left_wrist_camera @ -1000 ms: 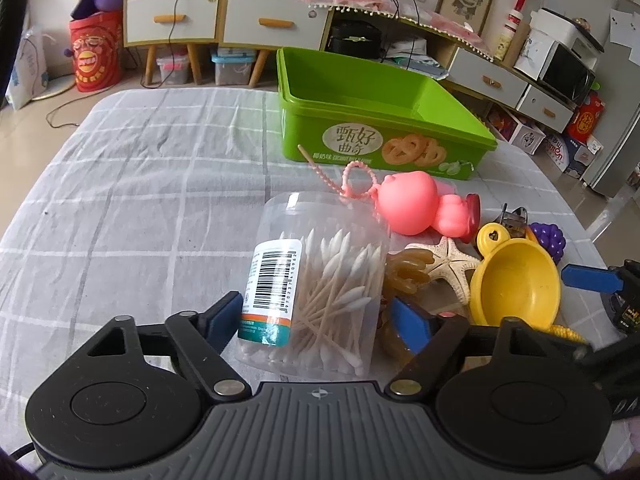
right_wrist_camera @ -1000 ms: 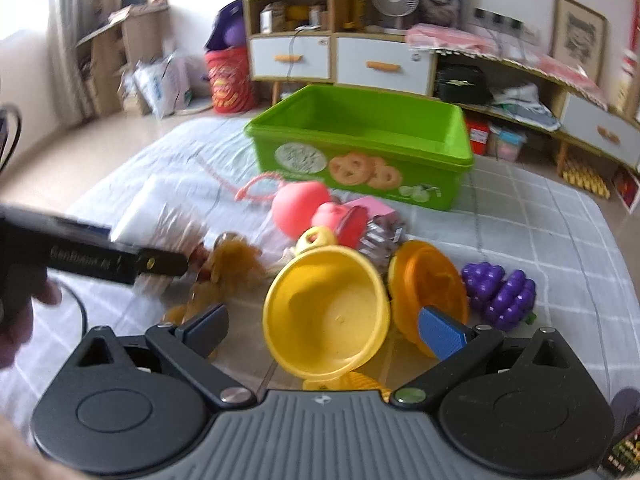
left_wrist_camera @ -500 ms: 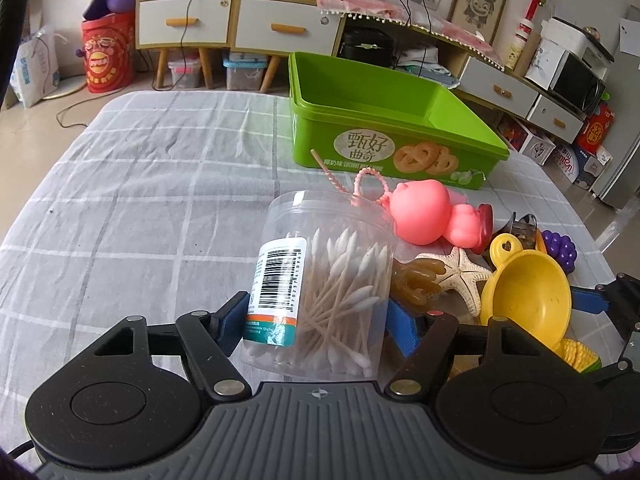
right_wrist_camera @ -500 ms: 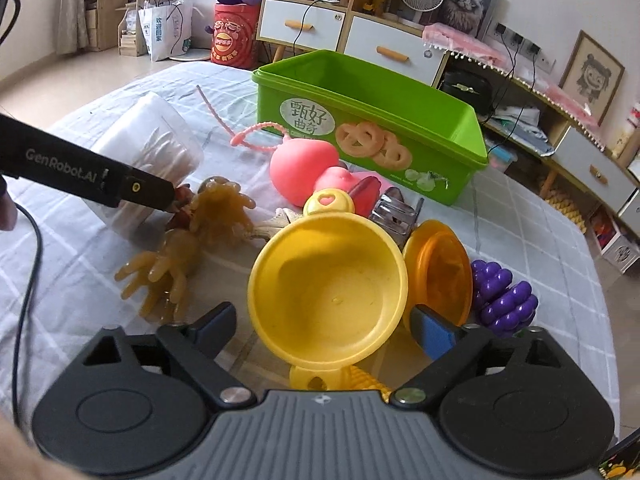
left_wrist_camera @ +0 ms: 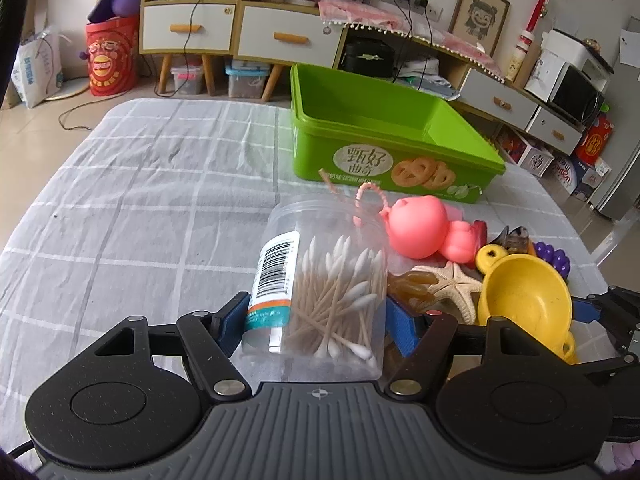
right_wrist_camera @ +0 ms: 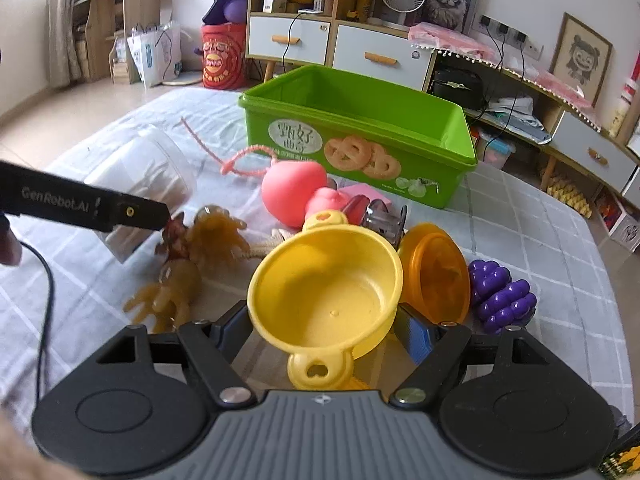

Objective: Organize rigid objects
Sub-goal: 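Lift the swab jar and yellow strainer and carry both over the green bin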

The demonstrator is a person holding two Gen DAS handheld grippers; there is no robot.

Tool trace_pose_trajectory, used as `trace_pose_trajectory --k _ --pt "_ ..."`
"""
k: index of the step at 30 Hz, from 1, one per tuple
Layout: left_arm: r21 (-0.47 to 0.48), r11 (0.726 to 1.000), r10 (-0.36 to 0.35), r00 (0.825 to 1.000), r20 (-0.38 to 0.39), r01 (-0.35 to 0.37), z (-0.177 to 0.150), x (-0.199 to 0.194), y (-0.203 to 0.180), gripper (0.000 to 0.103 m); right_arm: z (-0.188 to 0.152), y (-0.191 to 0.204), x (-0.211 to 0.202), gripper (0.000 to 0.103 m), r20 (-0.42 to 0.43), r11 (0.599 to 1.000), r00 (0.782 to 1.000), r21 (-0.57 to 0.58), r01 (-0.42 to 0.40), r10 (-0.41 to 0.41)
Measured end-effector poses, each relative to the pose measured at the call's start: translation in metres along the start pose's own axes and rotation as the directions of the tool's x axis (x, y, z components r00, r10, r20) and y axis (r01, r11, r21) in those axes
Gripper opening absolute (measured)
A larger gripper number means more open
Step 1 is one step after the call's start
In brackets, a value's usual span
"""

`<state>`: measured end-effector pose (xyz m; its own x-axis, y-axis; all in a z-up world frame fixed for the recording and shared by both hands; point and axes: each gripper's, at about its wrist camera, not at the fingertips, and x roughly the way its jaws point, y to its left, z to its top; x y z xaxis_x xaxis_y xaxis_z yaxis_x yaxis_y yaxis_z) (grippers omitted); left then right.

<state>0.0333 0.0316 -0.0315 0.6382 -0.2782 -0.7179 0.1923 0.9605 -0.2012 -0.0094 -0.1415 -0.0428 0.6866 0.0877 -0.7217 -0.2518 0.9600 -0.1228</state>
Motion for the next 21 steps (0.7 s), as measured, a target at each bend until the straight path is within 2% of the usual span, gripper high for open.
trace_pose_trajectory --k 3,5,21 --pt "0.000 1.000 -0.011 1.000 0.003 0.011 0.002 -0.001 -0.001 0.073 0.003 -0.002 -0.004 0.054 0.009 1.000 1.000 0.021 -0.018 0.017" --pt "-0.001 1.000 -0.018 1.000 0.003 0.018 0.003 -0.002 -0.002 0.073 0.004 -0.003 -0.006 0.050 0.013 0.999 0.999 0.033 -0.030 0.030" --pt "-0.037 0.995 -0.090 0.996 0.028 0.091 0.012 -0.012 -0.006 0.072 0.013 -0.025 -0.015 0.050 0.037 0.971 0.993 0.209 -0.115 0.109"
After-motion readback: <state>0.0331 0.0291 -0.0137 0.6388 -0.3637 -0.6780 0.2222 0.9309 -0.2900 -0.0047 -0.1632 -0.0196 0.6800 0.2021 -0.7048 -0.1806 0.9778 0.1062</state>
